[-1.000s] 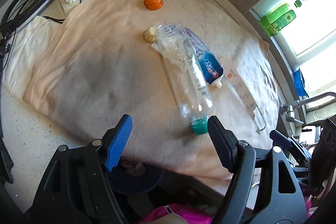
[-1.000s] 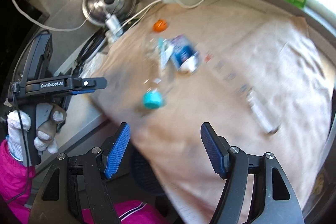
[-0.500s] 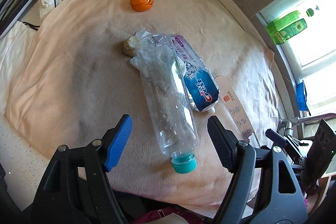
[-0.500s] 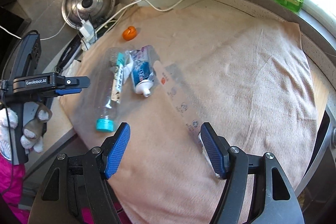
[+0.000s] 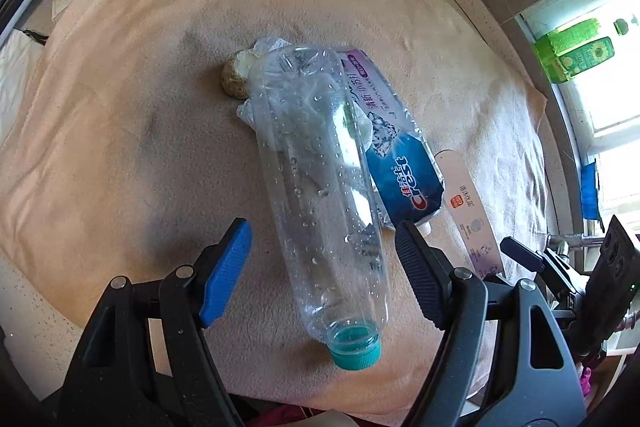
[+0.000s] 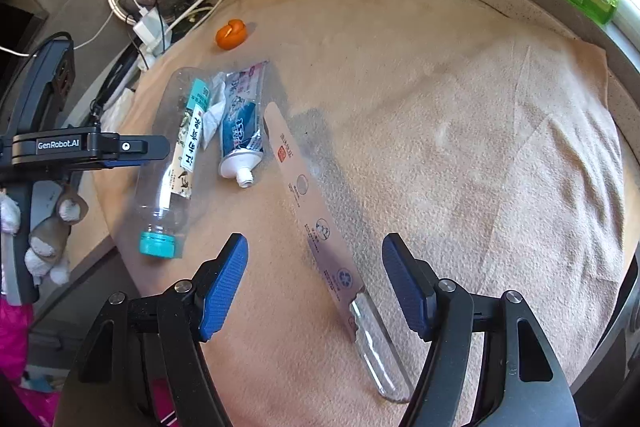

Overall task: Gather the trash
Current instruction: 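Grasp the clear plastic bottle with the left gripper while the right gripper grasps the white strip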

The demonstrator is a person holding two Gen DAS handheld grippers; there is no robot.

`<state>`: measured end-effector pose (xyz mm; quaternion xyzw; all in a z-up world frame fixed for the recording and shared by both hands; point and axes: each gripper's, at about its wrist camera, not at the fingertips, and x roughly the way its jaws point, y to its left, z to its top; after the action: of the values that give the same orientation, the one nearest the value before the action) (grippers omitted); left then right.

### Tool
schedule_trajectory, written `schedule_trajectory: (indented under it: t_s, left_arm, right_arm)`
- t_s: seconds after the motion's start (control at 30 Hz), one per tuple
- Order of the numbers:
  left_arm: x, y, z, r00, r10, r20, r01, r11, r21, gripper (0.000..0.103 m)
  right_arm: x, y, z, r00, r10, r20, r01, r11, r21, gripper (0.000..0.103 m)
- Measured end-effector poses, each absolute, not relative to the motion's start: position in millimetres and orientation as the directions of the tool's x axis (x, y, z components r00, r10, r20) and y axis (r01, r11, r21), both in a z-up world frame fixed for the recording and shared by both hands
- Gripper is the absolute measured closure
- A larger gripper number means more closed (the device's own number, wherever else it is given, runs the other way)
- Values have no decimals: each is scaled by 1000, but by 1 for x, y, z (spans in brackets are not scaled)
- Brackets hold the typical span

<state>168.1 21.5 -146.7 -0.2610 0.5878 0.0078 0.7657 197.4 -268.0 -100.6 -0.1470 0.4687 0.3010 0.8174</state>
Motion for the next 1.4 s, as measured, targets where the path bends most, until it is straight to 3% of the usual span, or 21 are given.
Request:
schedule_trajectory:
  t_s: [0.37,0.43,0.53,0.77,0.93,1.1,1.4]
  left_arm:
    - [178,14,-155,290,-307,-906,-309,867,-392,27]
    - [180,13,-156,289,-307,-907,-303,869,-391,34]
    - [181,14,-158,282,-311,-908,-303,869,-392,42]
    - [179,14,-156,299,-306,-904,-292,872,-392,43]
    - [174,14,-149,316,-305,-899,-270,879,-393,43]
    - [165,15,-138,341,-300,-891,-247,886,-393,44]
    - [141,28,-120,388,-309,-868,-239,876,-419,44]
  right_arm:
    - [201,-253,-109,371,318,-872,-659,752,-6,34]
    - [201,-250,-111,373,308,-875,-665,746,-21,36]
    - [200,-247,-113,375,293,-880,-675,736,-42,43]
    - [197,-243,-117,388,263,-883,-682,727,-83,63]
    - [197,-246,-115,410,252,-877,-664,741,-98,87]
    - [193,-250,-110,413,276,-868,-650,757,-68,93]
    - [173,-250,-101,452,310,-836,-624,780,-48,93]
